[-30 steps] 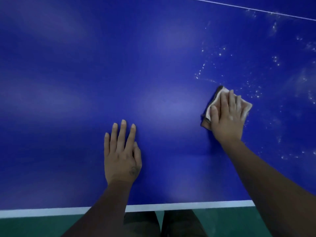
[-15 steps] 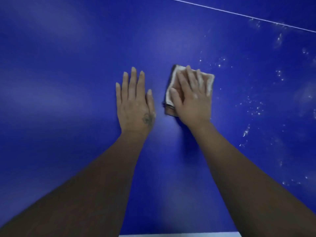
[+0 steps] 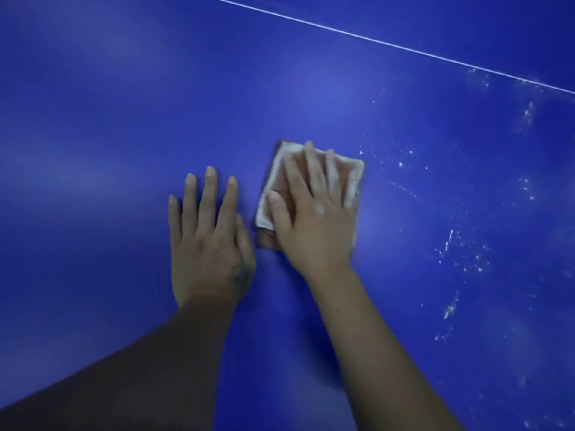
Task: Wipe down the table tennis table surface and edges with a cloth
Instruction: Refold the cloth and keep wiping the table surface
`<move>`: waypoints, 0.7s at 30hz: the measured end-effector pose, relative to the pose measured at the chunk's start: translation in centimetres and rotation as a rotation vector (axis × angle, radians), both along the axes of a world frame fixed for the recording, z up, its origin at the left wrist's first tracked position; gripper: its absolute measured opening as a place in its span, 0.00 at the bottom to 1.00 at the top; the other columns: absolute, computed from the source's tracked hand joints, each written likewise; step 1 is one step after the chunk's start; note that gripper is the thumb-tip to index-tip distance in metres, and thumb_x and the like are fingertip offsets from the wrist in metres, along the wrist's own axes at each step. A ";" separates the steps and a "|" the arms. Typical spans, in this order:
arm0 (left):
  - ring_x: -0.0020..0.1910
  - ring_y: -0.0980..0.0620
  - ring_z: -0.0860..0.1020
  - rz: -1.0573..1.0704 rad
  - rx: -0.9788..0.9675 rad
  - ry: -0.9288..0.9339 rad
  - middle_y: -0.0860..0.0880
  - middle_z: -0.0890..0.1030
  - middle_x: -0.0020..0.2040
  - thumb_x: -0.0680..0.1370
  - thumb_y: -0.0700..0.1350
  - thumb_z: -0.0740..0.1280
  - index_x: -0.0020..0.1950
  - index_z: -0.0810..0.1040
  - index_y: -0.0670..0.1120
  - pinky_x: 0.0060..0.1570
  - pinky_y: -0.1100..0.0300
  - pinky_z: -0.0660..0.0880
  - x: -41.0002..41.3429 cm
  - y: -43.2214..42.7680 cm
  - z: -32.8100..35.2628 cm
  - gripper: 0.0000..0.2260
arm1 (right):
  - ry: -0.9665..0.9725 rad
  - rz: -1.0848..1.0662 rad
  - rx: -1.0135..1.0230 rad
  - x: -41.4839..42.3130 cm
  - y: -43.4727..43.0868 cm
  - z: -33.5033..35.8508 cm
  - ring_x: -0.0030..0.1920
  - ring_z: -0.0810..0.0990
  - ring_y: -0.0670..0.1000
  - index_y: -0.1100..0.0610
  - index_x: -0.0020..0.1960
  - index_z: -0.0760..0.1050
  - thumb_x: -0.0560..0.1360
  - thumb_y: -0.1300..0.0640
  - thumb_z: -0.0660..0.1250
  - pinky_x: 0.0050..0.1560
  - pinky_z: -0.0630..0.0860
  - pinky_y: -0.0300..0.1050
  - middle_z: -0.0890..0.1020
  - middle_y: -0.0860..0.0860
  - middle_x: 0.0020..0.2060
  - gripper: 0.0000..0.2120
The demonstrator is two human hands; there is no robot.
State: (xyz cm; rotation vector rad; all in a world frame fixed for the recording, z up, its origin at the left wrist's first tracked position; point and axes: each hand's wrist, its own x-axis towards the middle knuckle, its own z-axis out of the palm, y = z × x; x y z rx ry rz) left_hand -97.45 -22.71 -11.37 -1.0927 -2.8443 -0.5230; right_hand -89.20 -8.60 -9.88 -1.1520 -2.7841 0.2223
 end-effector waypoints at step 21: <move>0.87 0.39 0.58 -0.024 -0.001 -0.046 0.44 0.63 0.87 0.85 0.46 0.58 0.86 0.67 0.45 0.84 0.33 0.54 -0.1 0.1 -0.7 0.27 | -0.002 0.077 0.030 -3.8 8.3 -0.8 0.87 0.54 0.54 0.46 0.84 0.65 0.85 0.37 0.55 0.84 0.47 0.66 0.60 0.48 0.86 0.30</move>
